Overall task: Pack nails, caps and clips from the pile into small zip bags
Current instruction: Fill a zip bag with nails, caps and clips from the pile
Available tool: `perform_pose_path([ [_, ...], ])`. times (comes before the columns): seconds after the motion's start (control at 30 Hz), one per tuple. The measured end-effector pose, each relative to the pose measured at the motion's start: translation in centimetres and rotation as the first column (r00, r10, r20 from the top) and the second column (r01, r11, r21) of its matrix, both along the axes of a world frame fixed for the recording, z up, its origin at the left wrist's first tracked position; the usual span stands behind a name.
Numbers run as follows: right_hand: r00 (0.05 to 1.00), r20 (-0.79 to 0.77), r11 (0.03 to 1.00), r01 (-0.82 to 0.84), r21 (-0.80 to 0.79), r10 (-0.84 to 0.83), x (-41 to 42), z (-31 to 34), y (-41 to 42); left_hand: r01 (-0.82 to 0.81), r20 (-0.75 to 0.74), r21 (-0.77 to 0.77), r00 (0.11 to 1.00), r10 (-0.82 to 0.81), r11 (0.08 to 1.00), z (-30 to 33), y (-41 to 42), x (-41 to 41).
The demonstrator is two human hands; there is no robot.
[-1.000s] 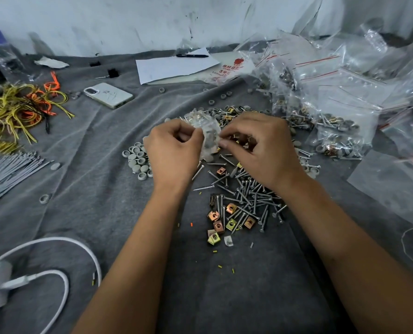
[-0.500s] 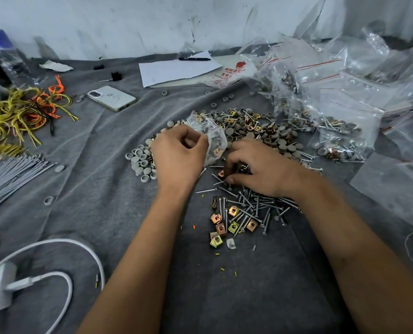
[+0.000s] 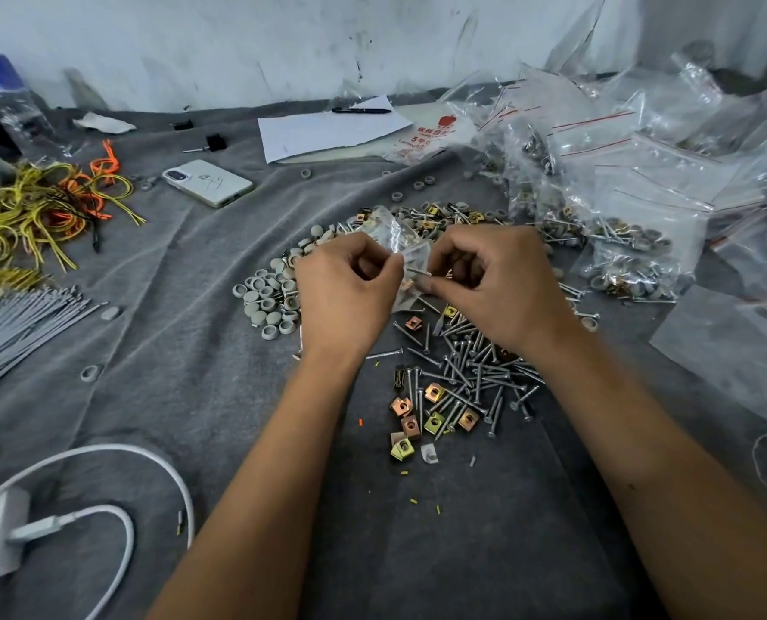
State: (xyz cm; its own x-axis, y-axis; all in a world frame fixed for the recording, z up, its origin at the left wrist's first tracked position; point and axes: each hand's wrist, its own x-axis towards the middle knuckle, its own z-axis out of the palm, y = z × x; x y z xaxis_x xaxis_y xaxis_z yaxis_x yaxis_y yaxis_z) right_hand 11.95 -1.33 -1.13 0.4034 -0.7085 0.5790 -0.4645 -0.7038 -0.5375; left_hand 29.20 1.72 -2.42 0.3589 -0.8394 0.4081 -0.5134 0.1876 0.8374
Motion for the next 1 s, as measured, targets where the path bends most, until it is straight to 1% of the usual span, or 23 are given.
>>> perform_pose_path([
  [0.13, 0.998, -0.064, 0.994, 0.015, -0.105, -0.022, 0.2, -0.1, 0.1, 0.051, 0.004, 0.021, 0.999, -0.051, 0.998, 0.2, 0.3, -0.5],
  [0.2, 0.995, -0.082, 0.992, 0.041, -0.119, -0.051, 0.3, -0.2, 0.2, 0.045, 0.003, 0.016, 0.999, -0.045, 0.999, 0.2, 0.3, -0.6],
  [0.27, 0.994, -0.082, 0.991, 0.06, -0.122, -0.071, 0.5, -0.3, 0.3, 0.021, -0.033, 0.004, 0.999, -0.021, 1.0, 0.2, 0.2, -0.5],
  [0.33, 0.996, -0.082, 0.992, 0.036, -0.12, -0.046, 0.6, -0.3, 0.3, 0.001, -0.061, -0.003, 0.998, -0.001, 1.0, 0.2, 0.0, -0.3],
  [0.43, 0.991, -0.131, 0.99, -0.03, -0.137, 0.012, 0.8, -0.3, 0.3, -0.026, -0.099, -0.015, 0.995, 0.025, 1.0, 0.2, 0.0, 0.1],
  [0.5, 0.994, -0.107, 0.986, -0.046, -0.16, 0.029, 1.0, -0.2, 0.4, -0.054, -0.115, -0.024, 0.992, 0.051, 0.998, 0.2, -0.1, 0.6],
  [0.57, 0.999, -0.021, 0.982, -0.028, -0.187, 0.024, 1.1, 0.0, 0.5, -0.09, -0.144, -0.031, 0.986, 0.085, 0.995, 0.3, -0.1, 1.0],
  [0.6, 1.0, 0.006, 0.983, -0.016, -0.184, 0.018, 1.0, 0.1, 0.5, -0.113, -0.165, -0.03, 0.981, 0.106, 0.993, 0.4, -0.2, 1.2],
  [0.63, 1.0, 0.001, 0.987, -0.022, -0.16, 0.023, 0.9, 0.1, 0.5, -0.132, -0.186, -0.027, 0.975, 0.125, 0.991, 0.4, -0.2, 1.3],
  [0.7, 0.99, -0.108, 0.994, -0.098, -0.053, 0.092, 0.8, 0.1, 0.6, -0.152, -0.209, -0.02, 0.967, 0.144, 0.988, 0.4, -0.3, 1.6],
  [0.77, 0.948, -0.262, 0.983, -0.174, 0.053, 0.182, 1.1, -0.3, 0.8, -0.149, -0.213, -0.017, 0.967, 0.142, 0.989, 0.3, -0.5, 1.7],
  [0.87, 0.86, -0.458, 0.974, -0.176, 0.144, 0.223, 1.7, -0.8, 0.8, -0.141, -0.205, -0.019, 0.969, 0.134, 0.99, 0.1, -0.5, 1.6],
  [0.93, 0.823, -0.516, 0.968, -0.156, 0.195, 0.237, 1.9, -0.7, 0.8, -0.143, -0.203, -0.016, 0.97, 0.136, 0.99, 0.1, -0.5, 1.6],
  [1.0, 0.817, -0.522, 0.966, -0.165, 0.198, 0.247, 1.9, -0.6, 0.8, -0.144, -0.206, -0.011, 0.969, 0.139, 0.989, 0.0, -0.6, 1.7],
])
